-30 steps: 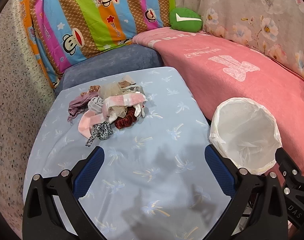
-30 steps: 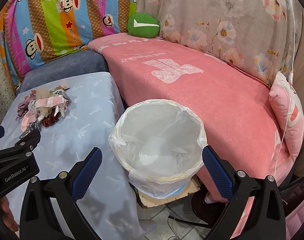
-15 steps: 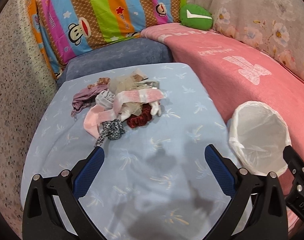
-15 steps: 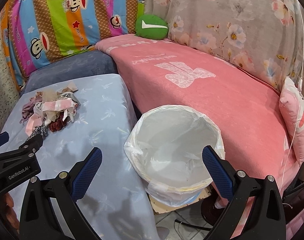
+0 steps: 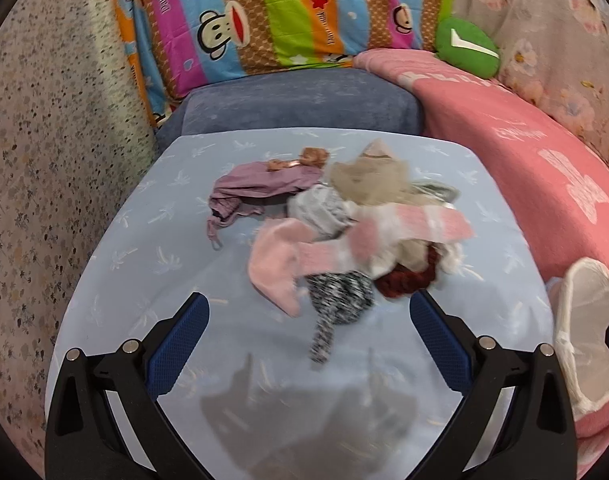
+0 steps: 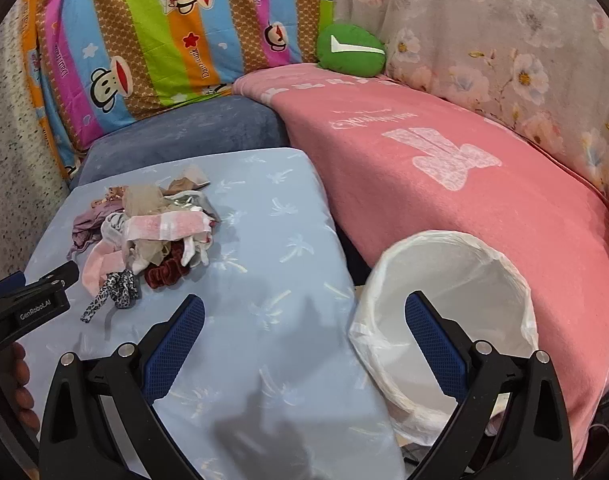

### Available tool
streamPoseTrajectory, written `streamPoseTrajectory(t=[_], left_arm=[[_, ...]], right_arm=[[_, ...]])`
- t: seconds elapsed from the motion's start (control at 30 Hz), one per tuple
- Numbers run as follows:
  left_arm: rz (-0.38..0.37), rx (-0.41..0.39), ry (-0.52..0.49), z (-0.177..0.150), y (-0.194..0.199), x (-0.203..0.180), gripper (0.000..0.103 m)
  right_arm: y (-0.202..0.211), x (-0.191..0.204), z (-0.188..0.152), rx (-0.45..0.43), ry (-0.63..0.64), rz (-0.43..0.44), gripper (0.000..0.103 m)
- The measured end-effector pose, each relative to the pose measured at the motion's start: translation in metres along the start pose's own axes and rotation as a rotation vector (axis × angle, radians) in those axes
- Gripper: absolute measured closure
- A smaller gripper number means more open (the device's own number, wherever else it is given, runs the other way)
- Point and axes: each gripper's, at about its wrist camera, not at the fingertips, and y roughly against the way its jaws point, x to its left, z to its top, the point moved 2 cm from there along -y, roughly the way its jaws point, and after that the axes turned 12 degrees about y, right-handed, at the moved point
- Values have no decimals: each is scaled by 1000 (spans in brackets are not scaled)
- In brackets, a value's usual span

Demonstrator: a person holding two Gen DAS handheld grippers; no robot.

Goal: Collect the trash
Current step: 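Grasp the pink cloth with the left tool while the right tool grasps the striped cloth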

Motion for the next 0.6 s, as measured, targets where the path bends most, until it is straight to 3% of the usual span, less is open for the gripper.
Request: streamPoseTrajectory(t=[0.3, 0.47, 0.6], left_arm=[[3, 84, 74, 26, -58, 40, 8], [-34, 160, 102, 28, -84, 49, 25], [-60, 196, 110, 27, -96, 51, 29]], right_arm=[[-49, 62, 38, -1, 48, 115, 6], [-78, 91, 56, 15, 56, 175, 12], [-100, 113, 67, 34, 65, 214, 20]])
